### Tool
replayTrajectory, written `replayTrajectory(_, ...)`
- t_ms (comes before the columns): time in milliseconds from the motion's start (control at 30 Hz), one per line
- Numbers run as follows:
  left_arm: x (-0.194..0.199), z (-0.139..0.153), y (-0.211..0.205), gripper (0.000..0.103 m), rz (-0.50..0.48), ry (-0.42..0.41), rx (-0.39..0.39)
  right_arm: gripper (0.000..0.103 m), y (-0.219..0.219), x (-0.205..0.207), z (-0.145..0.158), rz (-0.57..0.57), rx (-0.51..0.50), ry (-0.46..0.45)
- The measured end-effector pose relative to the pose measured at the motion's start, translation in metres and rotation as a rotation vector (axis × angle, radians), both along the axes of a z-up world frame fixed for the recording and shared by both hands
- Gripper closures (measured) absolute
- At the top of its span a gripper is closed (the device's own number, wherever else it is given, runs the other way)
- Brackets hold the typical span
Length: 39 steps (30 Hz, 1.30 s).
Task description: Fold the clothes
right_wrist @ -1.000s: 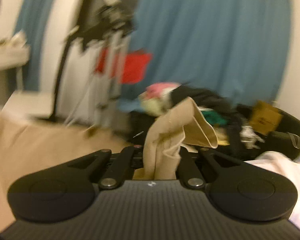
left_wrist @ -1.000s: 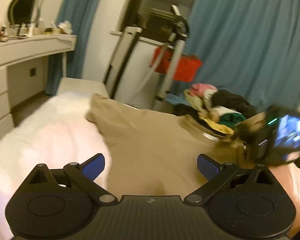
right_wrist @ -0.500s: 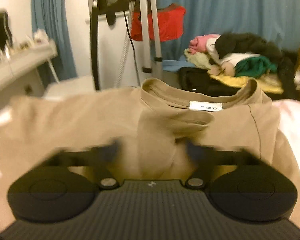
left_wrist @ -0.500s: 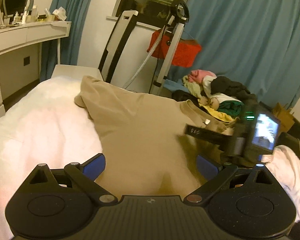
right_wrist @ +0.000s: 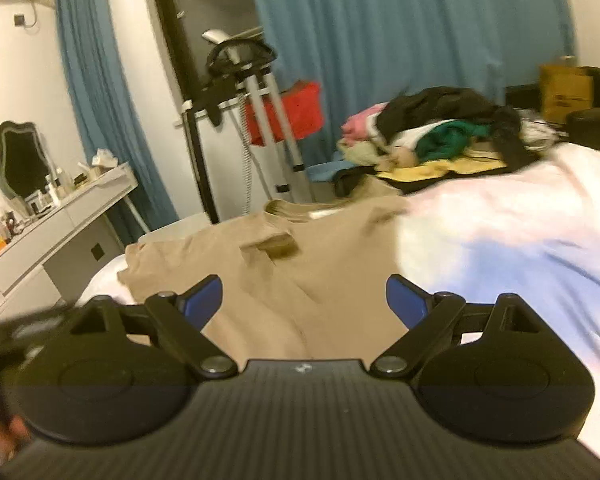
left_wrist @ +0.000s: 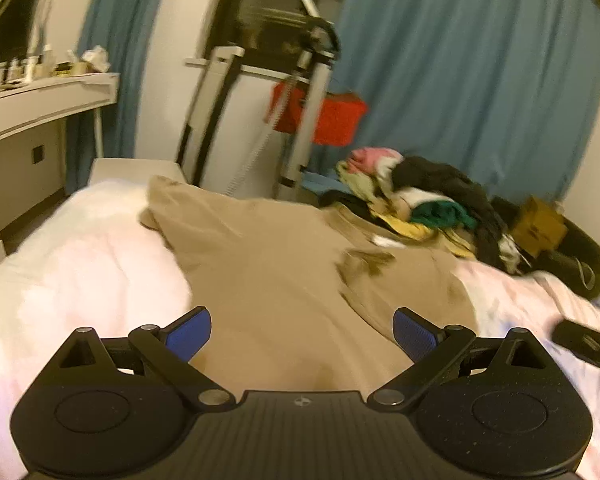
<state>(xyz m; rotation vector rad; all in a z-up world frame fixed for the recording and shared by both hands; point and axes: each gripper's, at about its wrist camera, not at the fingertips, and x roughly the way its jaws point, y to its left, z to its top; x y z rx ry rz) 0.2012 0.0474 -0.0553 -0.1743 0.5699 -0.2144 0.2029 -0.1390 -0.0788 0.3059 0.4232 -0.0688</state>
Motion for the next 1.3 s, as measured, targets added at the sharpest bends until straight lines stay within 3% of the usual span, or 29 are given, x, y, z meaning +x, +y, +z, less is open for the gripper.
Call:
replayTrajectory(100, -0.018, -0.005, -0.02, 0.004, -0.068, 0.045, 0.016, 0.013, -0.012, -0.055, -0.001, -0.072, 0.03, 0.016)
replayTrajectory(233, -0.04, -0.012, -0.047, 0.004, -0.152, 0.11, 0.037, 0.013, -0.034, -0.114, 0.003, -0.152, 0.088, -0.054)
replayTrajectory(400, -0.067, -0.018, -0.077, 0.005, -0.222, 0.135, 0.089, 0.013, -0.066, -0.154, 0.008, -0.254, 0.1, -0.121)
replayTrajectory(567, -0.101, -0.022, -0.118, 0.01, -0.327, 0.175, 0.087, 0.013, -0.101, -0.172, 0.002, -0.307, 0.142, -0.136)
replayTrajectory(833, -0.165, -0.047, -0.2, 0.038, -0.586, 0.289, 0.073, 0.013, -0.135, -0.18, -0.012, -0.347, 0.21, -0.13)
replayTrajectory(967, -0.183, -0.071, -0.234, 0.049, -0.724, 0.29, 0.134, 0.013, -0.139, -0.182, -0.016, -0.311, 0.234, -0.148)
replayTrajectory(1000, -0.185, -0.079, -0.24, 0.058, -0.755, 0.292, 0.151, 0.013, -0.139, -0.182, -0.016, -0.303, 0.238, -0.15)
replayTrajectory(1133, -0.189, -0.107, -0.248, 0.094, -0.808, 0.318, 0.219, 0.013, -0.141, -0.179, -0.018, -0.287, 0.251, -0.146)
replayTrajectory(1233, -0.188, -0.114, -0.243, 0.103, -0.796, 0.309, 0.235, 0.013, -0.141, -0.178, -0.021, -0.287, 0.264, -0.138)
replayTrajectory(1300, -0.19, -0.11, -0.239, 0.103, -0.79, 0.288, 0.23, 0.013, -0.141, -0.178, -0.021, -0.292, 0.269, -0.135)
